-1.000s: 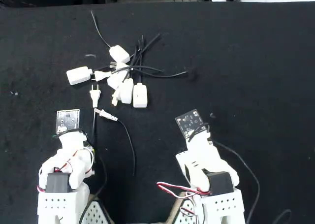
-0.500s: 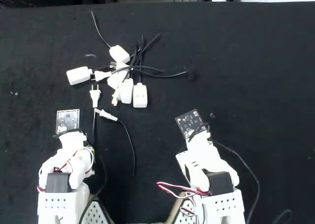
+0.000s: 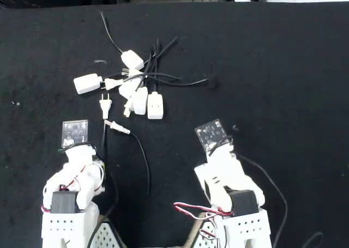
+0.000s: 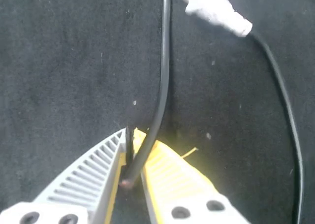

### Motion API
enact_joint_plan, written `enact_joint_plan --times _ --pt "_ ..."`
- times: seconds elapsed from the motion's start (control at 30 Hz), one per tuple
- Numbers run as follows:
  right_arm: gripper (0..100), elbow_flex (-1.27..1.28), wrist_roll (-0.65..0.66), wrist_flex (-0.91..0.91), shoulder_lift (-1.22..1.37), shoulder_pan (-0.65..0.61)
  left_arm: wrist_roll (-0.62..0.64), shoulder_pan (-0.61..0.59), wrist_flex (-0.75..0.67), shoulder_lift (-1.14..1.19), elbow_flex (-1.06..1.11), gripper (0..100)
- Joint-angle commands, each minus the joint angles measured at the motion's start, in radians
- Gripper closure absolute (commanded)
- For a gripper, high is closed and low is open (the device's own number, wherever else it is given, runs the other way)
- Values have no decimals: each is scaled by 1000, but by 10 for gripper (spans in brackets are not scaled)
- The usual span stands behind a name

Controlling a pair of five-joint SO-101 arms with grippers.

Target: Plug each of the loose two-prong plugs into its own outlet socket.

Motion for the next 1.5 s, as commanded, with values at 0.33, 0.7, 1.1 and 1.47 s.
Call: enact_joint_plan --times 0.33,0.7,1.1,1.47 --pt "983 1 3 -153 -93 -8 -9 -232 -413 -8 22 960" --pt "983 -214 2 -305 -93 -5 -456 -318 -353 -8 -50 960" --pt "950 -644 72 -295 -91 -2 -293 -315 -307 -8 -335 960" --pt "950 -800 -12 -339 -79 -6 -2 -240 -646 -6 -321 873"
